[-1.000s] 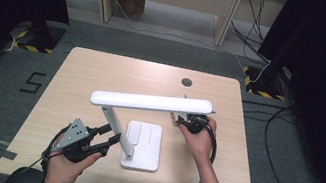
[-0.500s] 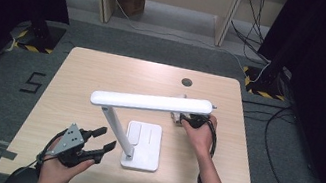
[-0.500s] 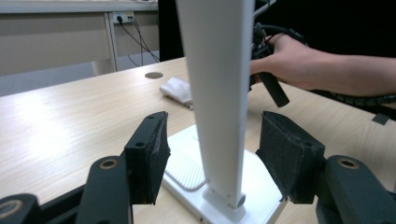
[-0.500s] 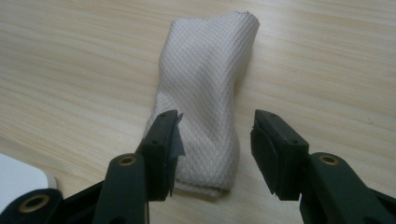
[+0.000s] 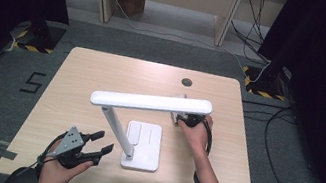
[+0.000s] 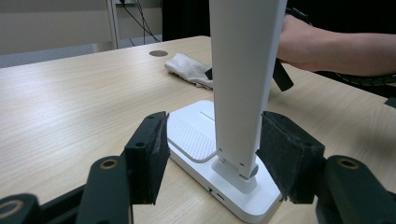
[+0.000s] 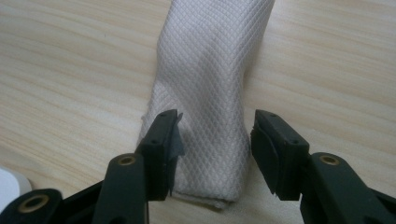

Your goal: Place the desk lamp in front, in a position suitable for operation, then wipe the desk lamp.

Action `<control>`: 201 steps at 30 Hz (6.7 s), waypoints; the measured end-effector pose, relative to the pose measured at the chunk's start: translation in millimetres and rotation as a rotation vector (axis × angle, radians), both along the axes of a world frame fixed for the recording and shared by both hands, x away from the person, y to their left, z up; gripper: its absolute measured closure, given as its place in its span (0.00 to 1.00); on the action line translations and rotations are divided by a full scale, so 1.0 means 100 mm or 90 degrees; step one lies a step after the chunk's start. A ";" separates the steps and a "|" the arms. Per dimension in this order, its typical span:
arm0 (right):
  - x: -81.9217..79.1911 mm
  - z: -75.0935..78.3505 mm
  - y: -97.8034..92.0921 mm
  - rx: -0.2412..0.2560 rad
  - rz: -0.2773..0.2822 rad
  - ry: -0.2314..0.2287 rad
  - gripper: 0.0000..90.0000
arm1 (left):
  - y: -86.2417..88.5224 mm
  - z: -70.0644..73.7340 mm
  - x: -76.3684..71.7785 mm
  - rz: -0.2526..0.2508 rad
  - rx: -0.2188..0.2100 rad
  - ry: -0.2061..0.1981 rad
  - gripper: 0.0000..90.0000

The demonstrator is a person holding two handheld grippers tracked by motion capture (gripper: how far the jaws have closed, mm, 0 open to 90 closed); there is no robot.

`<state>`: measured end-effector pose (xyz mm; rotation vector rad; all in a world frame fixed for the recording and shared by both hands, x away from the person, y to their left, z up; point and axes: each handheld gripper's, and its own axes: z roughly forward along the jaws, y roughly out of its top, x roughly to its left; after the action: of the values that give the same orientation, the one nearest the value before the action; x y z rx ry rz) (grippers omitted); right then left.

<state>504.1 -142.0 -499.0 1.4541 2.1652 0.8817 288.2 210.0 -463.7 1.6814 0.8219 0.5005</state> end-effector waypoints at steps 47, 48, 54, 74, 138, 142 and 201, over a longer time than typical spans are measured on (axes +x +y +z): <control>-1.54 0.53 -0.20 0.021 0.226 -0.050 0.90 | -0.18 0.12 -0.27 -0.061 0.003 -0.009 0.53; -1.61 0.53 -0.19 0.023 0.232 -0.050 0.90 | -0.20 0.13 -0.28 -0.072 0.005 -0.008 0.54; -2.00 0.57 -0.12 0.036 0.279 -0.045 0.90 | -0.37 0.18 -0.29 -0.127 0.007 -0.004 0.54; -2.29 0.69 0.17 0.040 0.443 -0.048 0.90 | -0.58 0.09 -0.13 -0.157 0.020 0.019 0.41; -2.07 0.82 0.32 0.174 0.600 -0.118 0.63 | -0.37 0.10 -0.20 -0.287 0.111 -0.042 0.86; -2.01 0.88 0.20 0.209 0.563 -0.144 0.57 | -0.29 0.13 -0.21 -0.265 0.114 -0.058 0.86; -1.38 -0.02 0.40 0.160 0.365 -0.086 0.49 | 0.53 1.17 -0.33 -0.155 0.043 -0.209 0.86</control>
<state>365.8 -102.5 -500.9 0.8291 2.4692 1.4421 255.2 262.9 -346.7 1.6755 0.3603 0.6181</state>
